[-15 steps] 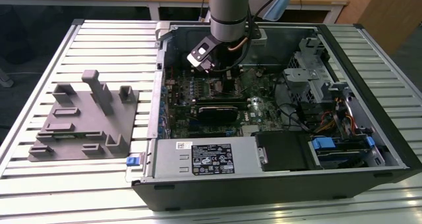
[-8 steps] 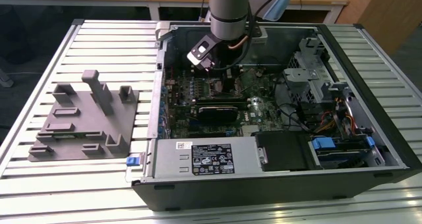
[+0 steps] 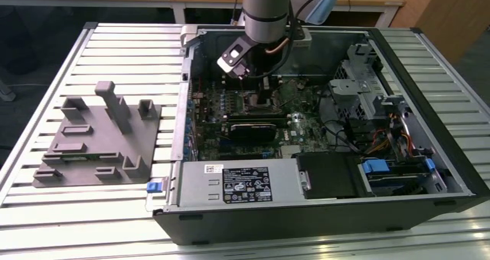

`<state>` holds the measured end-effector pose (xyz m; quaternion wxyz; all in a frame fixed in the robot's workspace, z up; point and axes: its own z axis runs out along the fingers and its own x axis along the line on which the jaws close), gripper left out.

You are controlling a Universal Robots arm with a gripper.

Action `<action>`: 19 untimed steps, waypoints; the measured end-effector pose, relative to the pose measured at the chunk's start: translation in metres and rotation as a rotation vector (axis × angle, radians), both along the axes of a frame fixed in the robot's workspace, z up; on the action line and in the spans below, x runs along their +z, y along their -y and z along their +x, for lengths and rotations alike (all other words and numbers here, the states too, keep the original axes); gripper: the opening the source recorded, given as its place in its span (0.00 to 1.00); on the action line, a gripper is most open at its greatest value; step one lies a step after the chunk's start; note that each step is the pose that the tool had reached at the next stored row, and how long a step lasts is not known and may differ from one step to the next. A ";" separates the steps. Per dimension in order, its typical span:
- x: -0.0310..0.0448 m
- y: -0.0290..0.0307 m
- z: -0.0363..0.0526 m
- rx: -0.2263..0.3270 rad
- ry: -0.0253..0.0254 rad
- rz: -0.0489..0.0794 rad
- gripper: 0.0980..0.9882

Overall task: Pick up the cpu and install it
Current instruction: 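Place the cpu into insertion slot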

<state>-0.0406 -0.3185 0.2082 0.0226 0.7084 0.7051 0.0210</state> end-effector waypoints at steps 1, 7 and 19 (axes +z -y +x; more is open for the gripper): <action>0.0005 0.0000 0.0000 0.000 -0.0001 0.000 0.29; 0.0032 0.0000 0.0006 0.000 -0.0023 0.000 0.02; 0.0085 0.0000 0.0013 0.000 -0.0061 0.000 0.01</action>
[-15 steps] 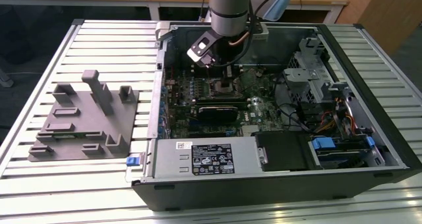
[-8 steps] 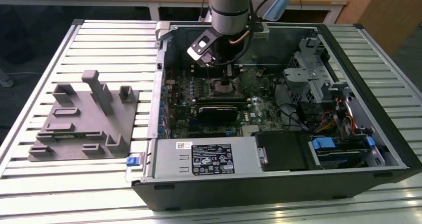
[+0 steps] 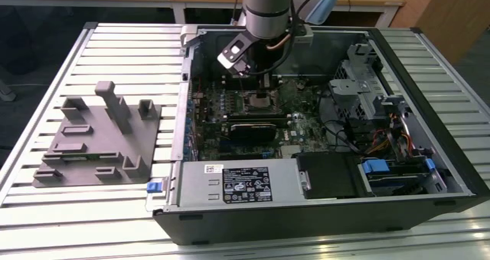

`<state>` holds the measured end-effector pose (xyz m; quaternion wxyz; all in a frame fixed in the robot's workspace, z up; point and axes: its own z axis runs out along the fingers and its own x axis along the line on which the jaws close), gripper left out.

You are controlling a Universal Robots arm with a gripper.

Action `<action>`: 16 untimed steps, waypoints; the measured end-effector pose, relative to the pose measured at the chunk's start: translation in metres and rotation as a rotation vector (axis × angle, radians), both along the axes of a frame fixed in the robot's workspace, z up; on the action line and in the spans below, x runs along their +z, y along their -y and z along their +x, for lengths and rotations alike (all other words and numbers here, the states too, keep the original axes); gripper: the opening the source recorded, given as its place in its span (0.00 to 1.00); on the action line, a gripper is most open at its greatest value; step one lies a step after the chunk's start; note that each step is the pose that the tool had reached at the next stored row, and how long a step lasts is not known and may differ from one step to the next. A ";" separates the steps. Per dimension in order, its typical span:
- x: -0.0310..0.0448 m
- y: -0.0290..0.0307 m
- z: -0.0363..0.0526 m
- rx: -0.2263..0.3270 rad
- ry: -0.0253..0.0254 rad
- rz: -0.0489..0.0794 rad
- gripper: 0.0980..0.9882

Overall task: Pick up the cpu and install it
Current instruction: 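Close the cpu cover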

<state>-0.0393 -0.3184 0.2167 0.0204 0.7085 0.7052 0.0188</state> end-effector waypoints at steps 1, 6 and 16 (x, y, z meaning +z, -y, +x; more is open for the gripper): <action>0.0003 0.0000 0.0001 0.000 -0.0007 0.000 0.01; 0.0016 0.0000 0.0003 0.000 -0.0034 0.000 0.01; 0.0024 0.0002 0.0025 -0.003 -0.0136 0.008 0.01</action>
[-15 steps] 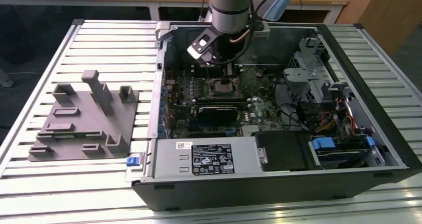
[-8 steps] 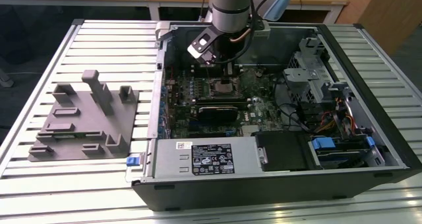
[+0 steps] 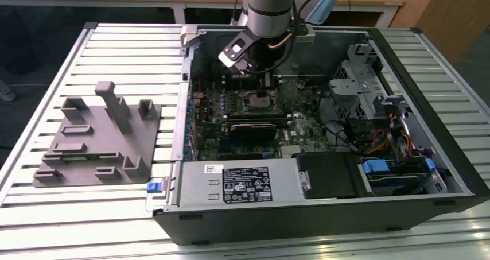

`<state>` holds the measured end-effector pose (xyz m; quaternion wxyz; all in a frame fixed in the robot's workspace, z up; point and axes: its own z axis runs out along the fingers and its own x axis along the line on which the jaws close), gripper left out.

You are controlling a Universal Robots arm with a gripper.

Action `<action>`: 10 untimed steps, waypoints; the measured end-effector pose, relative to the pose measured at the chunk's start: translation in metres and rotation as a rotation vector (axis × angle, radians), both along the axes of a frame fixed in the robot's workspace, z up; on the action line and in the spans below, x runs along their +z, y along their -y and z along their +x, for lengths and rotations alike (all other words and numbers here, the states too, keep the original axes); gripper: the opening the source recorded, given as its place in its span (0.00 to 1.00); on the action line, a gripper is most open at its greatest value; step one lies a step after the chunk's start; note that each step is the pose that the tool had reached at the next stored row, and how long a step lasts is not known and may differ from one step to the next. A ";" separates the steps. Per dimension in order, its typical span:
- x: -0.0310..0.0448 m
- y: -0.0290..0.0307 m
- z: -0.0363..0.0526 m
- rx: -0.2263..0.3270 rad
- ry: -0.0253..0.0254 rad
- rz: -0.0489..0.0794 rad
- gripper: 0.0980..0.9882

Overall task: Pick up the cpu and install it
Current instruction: 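Close the cpu cover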

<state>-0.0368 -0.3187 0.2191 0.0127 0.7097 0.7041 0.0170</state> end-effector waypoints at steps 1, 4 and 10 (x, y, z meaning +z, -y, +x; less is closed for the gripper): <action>0.0009 0.0001 0.0000 0.000 -0.0006 0.005 0.01; 0.0066 0.0001 0.0000 0.000 -0.0006 0.021 0.01; 0.0210 0.0001 0.0000 0.000 -0.0005 0.043 0.01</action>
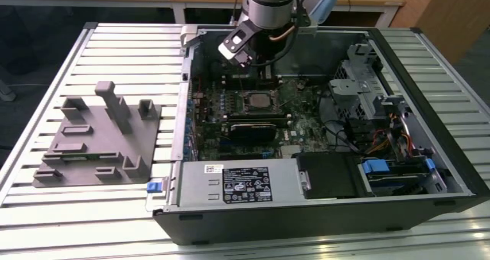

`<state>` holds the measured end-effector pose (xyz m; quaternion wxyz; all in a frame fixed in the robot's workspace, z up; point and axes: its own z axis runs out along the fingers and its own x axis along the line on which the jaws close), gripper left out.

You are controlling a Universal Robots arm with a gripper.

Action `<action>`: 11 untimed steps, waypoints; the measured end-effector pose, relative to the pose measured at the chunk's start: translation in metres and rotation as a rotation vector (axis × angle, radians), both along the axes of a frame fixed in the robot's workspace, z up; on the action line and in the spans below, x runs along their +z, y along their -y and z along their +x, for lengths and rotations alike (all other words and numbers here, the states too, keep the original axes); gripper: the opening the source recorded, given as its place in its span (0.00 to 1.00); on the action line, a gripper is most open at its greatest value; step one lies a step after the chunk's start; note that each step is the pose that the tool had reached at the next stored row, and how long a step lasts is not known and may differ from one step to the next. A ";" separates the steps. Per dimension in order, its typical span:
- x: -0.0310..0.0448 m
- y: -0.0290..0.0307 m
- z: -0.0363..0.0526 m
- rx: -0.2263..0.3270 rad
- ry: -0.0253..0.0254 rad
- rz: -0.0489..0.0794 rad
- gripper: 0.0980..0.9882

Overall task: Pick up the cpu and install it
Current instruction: 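Close the cpu cover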

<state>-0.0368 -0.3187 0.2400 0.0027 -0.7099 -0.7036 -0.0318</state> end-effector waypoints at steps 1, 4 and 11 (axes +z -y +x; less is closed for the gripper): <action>0.0036 0.0000 0.0000 0.000 -0.0001 0.001 0.01; 0.0136 0.0000 0.0001 0.000 0.0000 0.007 0.01; 0.0141 0.0117 0.0000 0.000 0.0000 0.010 0.01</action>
